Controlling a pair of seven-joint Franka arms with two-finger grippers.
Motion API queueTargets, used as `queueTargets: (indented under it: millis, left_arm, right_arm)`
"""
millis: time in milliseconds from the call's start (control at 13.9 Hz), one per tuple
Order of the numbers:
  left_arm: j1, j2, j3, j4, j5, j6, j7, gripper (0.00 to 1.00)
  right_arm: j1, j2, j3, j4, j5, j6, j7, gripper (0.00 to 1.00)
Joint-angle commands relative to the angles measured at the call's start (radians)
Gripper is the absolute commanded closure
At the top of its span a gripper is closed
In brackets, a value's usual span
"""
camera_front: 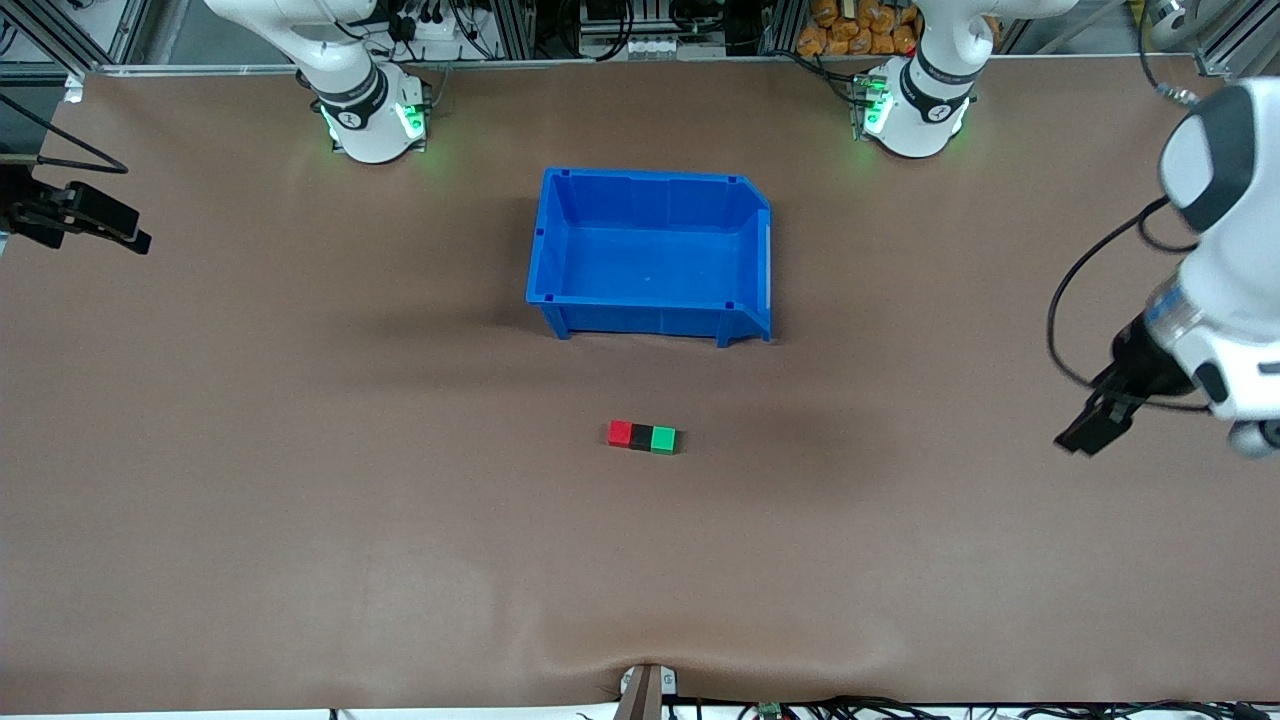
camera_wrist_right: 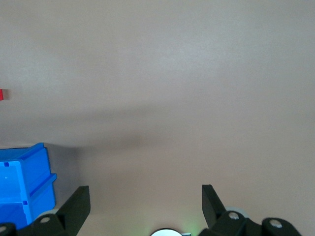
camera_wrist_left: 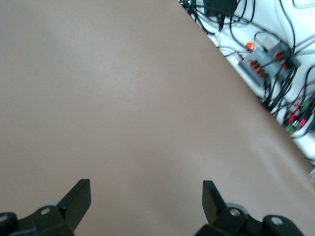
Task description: Attach green and red cubes to black cube
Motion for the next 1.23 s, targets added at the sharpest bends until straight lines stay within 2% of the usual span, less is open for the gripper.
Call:
queueTargets:
  millis: [0, 216, 577, 938, 1154]
  left_arm:
    - [0.058, -0.131, -0.055, -0.161, 0.005, -0.017, 0.185, 0.00]
    - [0.061, -0.162, -0.070, -0.161, -0.011, -0.160, 0.408, 0.00]
    - [0.084, -0.172, -0.110, -0.144, -0.014, -0.266, 0.777, 0.00]
    - [0.087, -0.171, -0.102, -0.041, -0.017, -0.404, 0.861, 0.00]
    - [0.083, -0.171, -0.040, 0.022, -0.057, -0.491, 0.925, 0.00]
  right_arm:
    - [0.001, 0.010, 0.000, 0.022, -0.004, -0.015, -0.007, 0.00]
    - [-0.004, 0.020, 0.000, 0.024, -0.005, -0.015, -0.005, 0.00]
    - [0.001, 0.033, 0.000, 0.025, -0.013, -0.012, -0.019, 0.00]
    - [0.001, 0.033, 0.001, 0.027, -0.013, -0.008, -0.008, 0.00]
    - [-0.001, 0.058, 0.000, 0.068, -0.010, -0.008, -0.018, 0.00]
